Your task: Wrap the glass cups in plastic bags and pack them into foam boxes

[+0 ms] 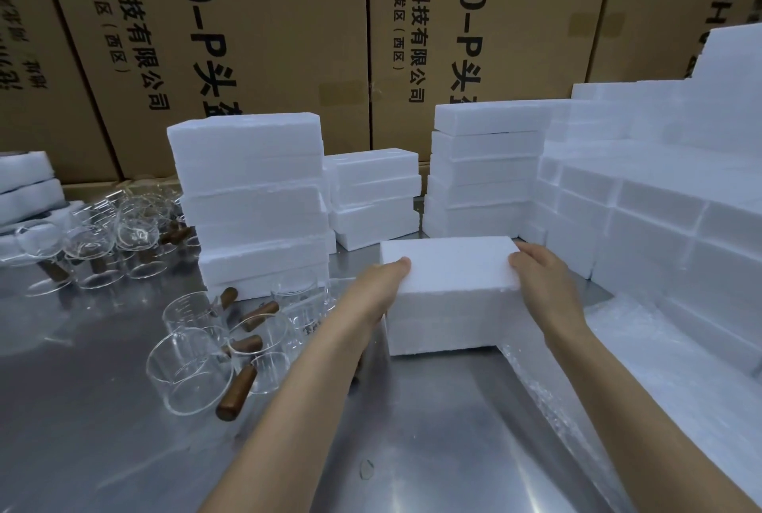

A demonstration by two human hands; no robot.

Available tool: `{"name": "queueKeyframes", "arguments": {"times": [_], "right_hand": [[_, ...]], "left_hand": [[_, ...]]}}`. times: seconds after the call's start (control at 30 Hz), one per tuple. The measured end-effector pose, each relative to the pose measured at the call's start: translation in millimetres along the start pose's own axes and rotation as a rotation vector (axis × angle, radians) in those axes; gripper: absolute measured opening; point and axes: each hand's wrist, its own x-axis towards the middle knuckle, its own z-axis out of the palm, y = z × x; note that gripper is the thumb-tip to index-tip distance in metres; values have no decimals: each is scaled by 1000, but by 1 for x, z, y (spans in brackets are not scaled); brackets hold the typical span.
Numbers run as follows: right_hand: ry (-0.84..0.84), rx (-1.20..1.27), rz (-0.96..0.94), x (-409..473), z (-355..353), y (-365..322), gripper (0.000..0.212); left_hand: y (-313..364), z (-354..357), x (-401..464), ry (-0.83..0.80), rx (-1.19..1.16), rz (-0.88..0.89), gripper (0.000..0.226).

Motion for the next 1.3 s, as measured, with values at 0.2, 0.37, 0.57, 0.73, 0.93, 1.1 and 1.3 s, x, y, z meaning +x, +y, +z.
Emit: {"name": "queueKeyframes", "arguments": {"times": [0.2, 0.37, 0.57, 0.73, 0.93, 1.1, 1.3], "right_hand": [[-8, -58, 18, 3, -2, 0, 31], [-21, -144, 40, 7, 0, 0, 21], [-17, -155, 71, 13, 1, 5, 27], [-20, -51, 68, 13, 2, 8, 22], [-8, -54, 81, 47, -8, -12, 20], [64, -169, 88, 87, -22, -6, 37], [167, -500, -52, 96, -18, 16, 35]], "left_hand": [[1, 8, 1, 90, 198, -1, 57], [-3, 15, 0, 147, 256, 64, 54], [-7, 17, 4, 166, 196, 109, 45], [-8, 19, 5, 162, 80, 122, 31], [19, 31, 21, 130, 68, 125, 39], [38, 49, 46, -91, 13, 219, 43], [-2, 68, 70, -202, 27, 329, 71]]}}
